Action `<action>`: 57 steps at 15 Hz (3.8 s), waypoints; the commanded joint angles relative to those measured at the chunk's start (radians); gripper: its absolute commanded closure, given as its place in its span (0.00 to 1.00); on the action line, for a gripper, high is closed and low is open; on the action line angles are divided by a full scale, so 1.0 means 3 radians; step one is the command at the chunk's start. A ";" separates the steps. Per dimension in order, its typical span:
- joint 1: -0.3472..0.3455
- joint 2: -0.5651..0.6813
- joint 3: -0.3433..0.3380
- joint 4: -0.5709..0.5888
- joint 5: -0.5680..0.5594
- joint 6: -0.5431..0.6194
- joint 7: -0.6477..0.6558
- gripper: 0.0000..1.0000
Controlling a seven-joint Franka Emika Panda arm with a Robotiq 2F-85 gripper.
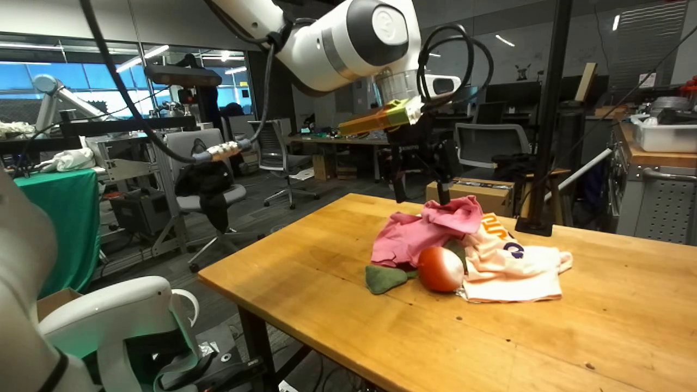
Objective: Put the plushy and peach shirt on the right and put the pink shirt on the left
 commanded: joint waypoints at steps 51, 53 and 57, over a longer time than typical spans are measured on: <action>-0.0142 -0.0195 -0.0247 -0.0136 -0.0811 0.0365 0.1692 0.89; -0.0198 -0.0333 -0.0202 -0.0097 -0.0918 0.0278 0.1750 0.89; -0.0314 -0.0510 -0.0137 -0.0009 -0.0964 0.0113 0.1692 0.89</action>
